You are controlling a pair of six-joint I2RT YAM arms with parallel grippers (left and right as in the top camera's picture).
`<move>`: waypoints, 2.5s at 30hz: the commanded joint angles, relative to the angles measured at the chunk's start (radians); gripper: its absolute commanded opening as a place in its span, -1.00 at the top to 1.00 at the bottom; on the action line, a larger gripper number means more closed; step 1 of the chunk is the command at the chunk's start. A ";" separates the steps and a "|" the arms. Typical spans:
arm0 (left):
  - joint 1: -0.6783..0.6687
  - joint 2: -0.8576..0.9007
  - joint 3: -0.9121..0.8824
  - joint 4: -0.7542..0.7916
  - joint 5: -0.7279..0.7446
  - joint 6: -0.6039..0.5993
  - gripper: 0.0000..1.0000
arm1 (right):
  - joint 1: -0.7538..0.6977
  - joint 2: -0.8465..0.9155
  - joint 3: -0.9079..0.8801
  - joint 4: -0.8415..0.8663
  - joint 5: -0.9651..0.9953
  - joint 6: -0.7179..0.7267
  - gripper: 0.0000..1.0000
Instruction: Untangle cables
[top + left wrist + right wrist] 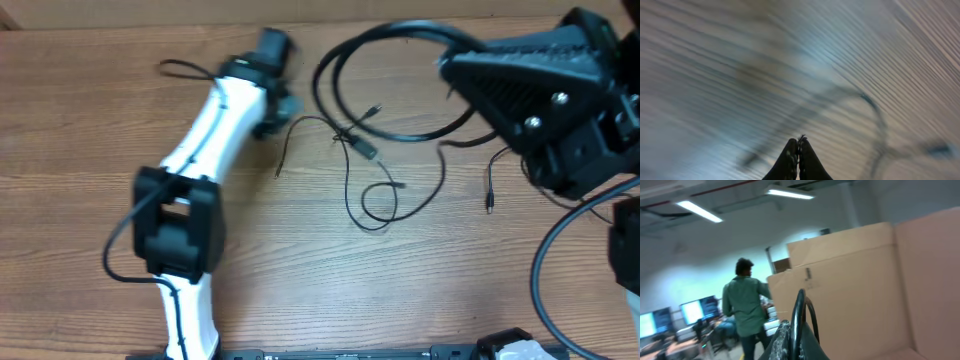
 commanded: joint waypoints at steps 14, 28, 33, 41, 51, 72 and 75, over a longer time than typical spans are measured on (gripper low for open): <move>0.178 0.008 -0.009 -0.060 0.128 0.205 0.92 | -0.134 0.036 0.013 -0.330 -0.002 0.012 0.93; 0.110 0.008 -0.009 -0.090 0.129 0.233 0.92 | -0.131 0.266 0.012 -1.186 0.040 -0.451 0.93; 0.081 0.008 -0.009 -0.098 0.129 0.260 0.92 | -0.131 0.335 0.011 -1.413 0.196 -0.557 0.92; 0.024 0.008 -0.009 -0.116 0.129 0.273 0.91 | -0.130 0.353 -0.072 -1.577 0.441 -0.600 0.92; -0.028 0.008 -0.009 -0.149 0.129 0.274 0.92 | -0.130 0.353 -0.277 -1.489 0.741 -0.498 0.92; -0.048 0.008 -0.009 -0.188 0.129 0.341 0.89 | -0.191 0.355 -0.531 -1.316 1.019 -0.364 -1.00; -0.048 0.008 -0.009 -0.192 0.129 0.341 0.88 | -0.191 0.355 -0.531 -1.327 0.854 -0.483 -1.00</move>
